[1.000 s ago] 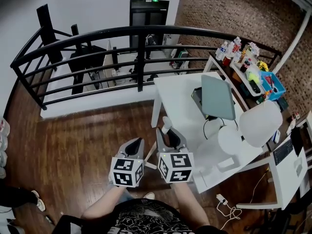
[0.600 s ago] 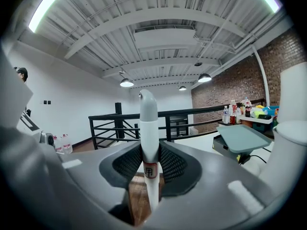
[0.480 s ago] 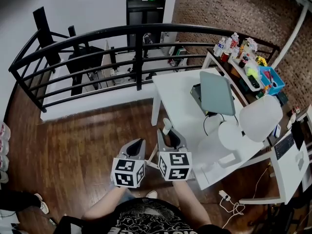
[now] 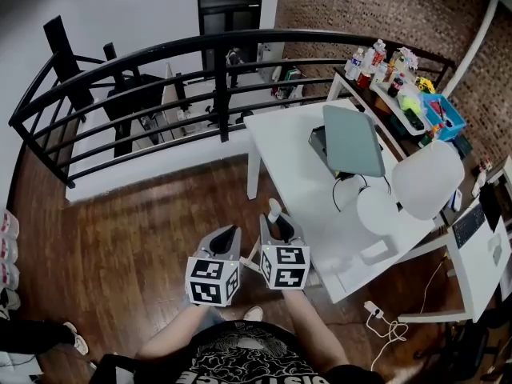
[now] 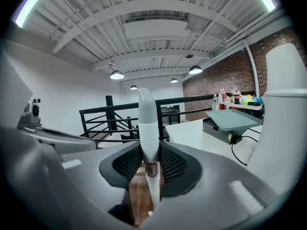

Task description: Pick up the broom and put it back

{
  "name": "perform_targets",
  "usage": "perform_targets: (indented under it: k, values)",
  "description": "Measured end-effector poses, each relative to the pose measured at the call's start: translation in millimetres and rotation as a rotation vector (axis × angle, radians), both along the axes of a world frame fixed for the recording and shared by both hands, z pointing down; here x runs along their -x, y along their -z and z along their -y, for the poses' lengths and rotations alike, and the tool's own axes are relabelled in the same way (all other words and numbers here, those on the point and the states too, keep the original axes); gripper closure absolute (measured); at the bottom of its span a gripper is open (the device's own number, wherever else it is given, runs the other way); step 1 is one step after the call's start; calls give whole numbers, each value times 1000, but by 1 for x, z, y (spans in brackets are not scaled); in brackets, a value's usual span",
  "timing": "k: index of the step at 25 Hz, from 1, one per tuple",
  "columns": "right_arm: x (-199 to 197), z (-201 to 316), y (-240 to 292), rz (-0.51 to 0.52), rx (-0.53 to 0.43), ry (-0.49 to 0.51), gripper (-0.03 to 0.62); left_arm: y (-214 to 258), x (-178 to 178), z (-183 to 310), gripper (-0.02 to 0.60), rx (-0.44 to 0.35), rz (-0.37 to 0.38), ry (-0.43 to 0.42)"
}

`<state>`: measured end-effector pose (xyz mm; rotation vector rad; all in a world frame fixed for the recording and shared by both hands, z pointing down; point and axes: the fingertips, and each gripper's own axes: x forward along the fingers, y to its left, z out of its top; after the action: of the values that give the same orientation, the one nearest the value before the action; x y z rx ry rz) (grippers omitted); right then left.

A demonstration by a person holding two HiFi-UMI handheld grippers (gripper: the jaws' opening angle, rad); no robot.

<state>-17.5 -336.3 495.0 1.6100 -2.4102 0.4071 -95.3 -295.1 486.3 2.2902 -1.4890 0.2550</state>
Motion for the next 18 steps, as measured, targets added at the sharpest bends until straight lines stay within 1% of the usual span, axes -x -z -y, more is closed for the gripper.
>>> perform_targets:
  k: [4,13,18]
  values:
    - [-4,0,-15,7,21,-18,493,-4,-4,-1,577,9,7,-11]
    - [-22,2,-60,10,66,-94,493,-18,-14,-6,577,35,27,-45]
    - [-32,5,-65,6,46,-122,493,-24,-18,-8,577,49,35,-60]
